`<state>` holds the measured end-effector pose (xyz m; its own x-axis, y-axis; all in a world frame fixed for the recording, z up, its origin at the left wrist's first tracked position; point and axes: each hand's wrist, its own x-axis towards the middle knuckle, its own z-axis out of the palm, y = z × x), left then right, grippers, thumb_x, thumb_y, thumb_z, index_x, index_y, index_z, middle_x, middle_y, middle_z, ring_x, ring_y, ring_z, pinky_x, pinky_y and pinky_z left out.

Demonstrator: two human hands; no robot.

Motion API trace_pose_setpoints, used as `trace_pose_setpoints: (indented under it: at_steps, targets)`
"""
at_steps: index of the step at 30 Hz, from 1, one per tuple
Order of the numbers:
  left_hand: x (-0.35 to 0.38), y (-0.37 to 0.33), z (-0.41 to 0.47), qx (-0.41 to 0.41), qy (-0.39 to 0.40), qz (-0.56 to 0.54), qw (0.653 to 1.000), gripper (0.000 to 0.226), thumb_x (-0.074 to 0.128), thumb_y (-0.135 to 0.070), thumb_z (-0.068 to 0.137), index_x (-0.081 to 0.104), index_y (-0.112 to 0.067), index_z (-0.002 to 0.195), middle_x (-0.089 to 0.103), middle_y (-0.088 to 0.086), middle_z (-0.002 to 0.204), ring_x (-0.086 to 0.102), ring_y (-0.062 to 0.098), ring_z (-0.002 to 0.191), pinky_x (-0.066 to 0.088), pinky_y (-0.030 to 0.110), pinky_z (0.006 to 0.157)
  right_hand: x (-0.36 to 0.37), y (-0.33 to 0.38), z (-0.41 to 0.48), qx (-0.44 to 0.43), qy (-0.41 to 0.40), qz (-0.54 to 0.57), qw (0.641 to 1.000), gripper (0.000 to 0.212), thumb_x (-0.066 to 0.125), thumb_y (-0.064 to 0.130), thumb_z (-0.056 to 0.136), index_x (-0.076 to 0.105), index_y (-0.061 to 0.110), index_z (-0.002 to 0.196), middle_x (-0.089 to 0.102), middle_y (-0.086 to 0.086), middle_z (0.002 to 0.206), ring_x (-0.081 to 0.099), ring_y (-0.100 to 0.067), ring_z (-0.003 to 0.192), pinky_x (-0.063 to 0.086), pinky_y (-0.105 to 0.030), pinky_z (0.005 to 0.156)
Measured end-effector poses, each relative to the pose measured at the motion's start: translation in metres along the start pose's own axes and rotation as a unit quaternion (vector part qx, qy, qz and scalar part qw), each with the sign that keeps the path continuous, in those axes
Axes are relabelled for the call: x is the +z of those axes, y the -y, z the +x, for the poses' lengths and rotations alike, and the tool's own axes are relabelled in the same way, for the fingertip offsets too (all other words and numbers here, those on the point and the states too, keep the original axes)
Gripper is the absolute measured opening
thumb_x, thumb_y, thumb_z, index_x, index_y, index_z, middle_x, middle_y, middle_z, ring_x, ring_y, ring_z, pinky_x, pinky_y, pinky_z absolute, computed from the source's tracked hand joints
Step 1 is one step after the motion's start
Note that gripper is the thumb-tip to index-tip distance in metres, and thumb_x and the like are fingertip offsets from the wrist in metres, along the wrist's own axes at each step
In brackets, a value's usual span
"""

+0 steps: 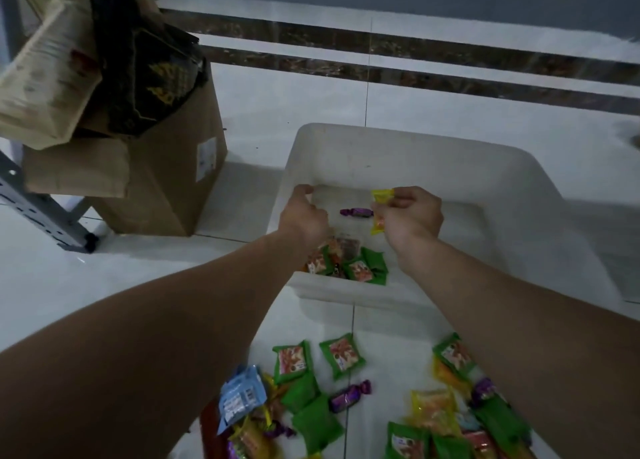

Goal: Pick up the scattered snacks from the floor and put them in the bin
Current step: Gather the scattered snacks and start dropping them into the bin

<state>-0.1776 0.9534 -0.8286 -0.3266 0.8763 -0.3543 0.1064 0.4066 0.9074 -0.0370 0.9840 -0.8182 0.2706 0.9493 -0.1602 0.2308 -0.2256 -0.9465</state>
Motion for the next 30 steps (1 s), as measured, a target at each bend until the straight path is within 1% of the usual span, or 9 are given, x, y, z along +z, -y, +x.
trace_pose_setpoints:
  at_steps: [3,5,8,9,11,16,22,25,30]
  targets:
    - [-0.003,0.002,-0.004,0.012,0.001,0.005,1.000,0.051,0.053,-0.004,0.092,0.039,-0.020,0.138,0.052,0.008,0.117,0.057,0.029,0.101,0.052,0.037,0.088,0.005,-0.005,0.002,-0.001,0.008,-0.021,1.000,0.030,0.075,0.011,0.081,0.064,0.016,0.109,0.064,0.000,0.100,0.060,-0.013,0.086,0.046,-0.014,0.063]
    - [-0.006,-0.001,-0.010,0.019,0.003,0.008,1.000,0.052,0.058,-0.008,0.090,0.040,-0.022,0.138,0.047,0.003,0.119,0.055,0.027,0.105,0.051,0.037,0.090,0.006,-0.007,0.002,0.001,0.021,-0.039,0.999,0.036,0.071,0.010,0.084,0.062,0.014,0.118,0.065,-0.003,0.110,0.059,-0.015,0.094,0.050,-0.020,0.082]
    - [-0.012,-0.008,-0.018,0.038,0.011,-0.002,0.999,0.051,0.059,-0.009,0.091,0.042,-0.024,0.137,0.045,-0.001,0.118,0.053,0.017,0.095,0.048,0.020,0.063,0.004,-0.009,-0.003,-0.002,0.040,-0.072,0.997,0.041,0.064,0.011,0.089,0.057,0.013,0.129,0.061,-0.005,0.125,0.057,-0.019,0.111,0.043,-0.026,0.102]
    - [-0.015,-0.010,-0.022,0.044,0.012,-0.005,0.999,0.051,0.059,-0.009,0.091,0.043,-0.025,0.137,0.046,-0.002,0.119,0.053,0.014,0.093,0.045,0.015,0.055,0.003,-0.008,-0.006,-0.006,0.043,-0.080,0.996,0.041,0.063,0.011,0.090,0.056,0.014,0.130,0.060,-0.005,0.127,0.057,-0.020,0.113,0.041,-0.024,0.103]
    - [-0.024,-0.014,-0.031,0.058,0.007,-0.015,0.998,0.051,0.060,-0.009,0.091,0.044,-0.026,0.136,0.048,-0.002,0.125,0.052,0.014,0.100,0.040,0.010,0.054,0.002,-0.006,-0.015,-0.018,0.052,-0.081,0.995,0.038,0.061,0.013,0.092,0.057,0.015,0.130,0.061,-0.004,0.125,0.057,-0.018,0.112,0.039,-0.020,0.099]
    - [-0.063,-0.024,-0.061,0.108,-0.029,-0.049,0.993,0.046,0.062,-0.009,0.089,0.051,-0.023,0.130,0.052,0.003,0.131,0.054,0.018,0.110,0.045,0.025,0.084,0.014,0.010,-0.052,-0.082,0.090,-0.049,0.991,0.033,0.063,0.020,0.090,0.063,0.018,0.123,0.063,0.002,0.117,0.058,-0.010,0.101,0.043,-0.021,0.095]
    - [-0.149,-0.022,-0.098,0.137,-0.110,-0.063,0.982,0.036,0.063,-0.011,0.089,0.056,-0.020,0.123,0.061,0.003,0.123,0.059,0.011,0.098,0.047,0.022,0.076,0.065,0.041,-0.105,-0.141,0.146,0.000,0.979,0.035,0.067,0.030,0.088,0.064,0.020,0.121,0.065,0.004,0.113,0.060,-0.010,0.101,0.046,-0.024,0.092]
    - [-0.195,-0.017,-0.118,0.126,-0.149,-0.041,0.980,0.037,0.062,-0.016,0.090,0.054,-0.024,0.126,0.061,0.000,0.123,0.060,0.009,0.099,0.044,0.020,0.068,0.098,0.056,-0.136,-0.166,0.193,0.003,0.967,0.038,0.067,0.033,0.088,0.062,0.020,0.123,0.064,0.005,0.113,0.058,-0.008,0.099,0.044,-0.021,0.086]
    - [-0.266,-0.011,-0.152,0.091,-0.241,-0.021,0.966,0.037,0.060,-0.017,0.091,0.056,-0.022,0.127,0.060,0.003,0.126,0.058,0.015,0.105,0.043,0.020,0.068,0.152,0.073,-0.194,-0.175,0.297,0.006,0.939,0.040,0.066,0.032,0.090,0.060,0.020,0.127,0.062,0.006,0.118,0.056,-0.006,0.101,0.043,-0.021,0.084]
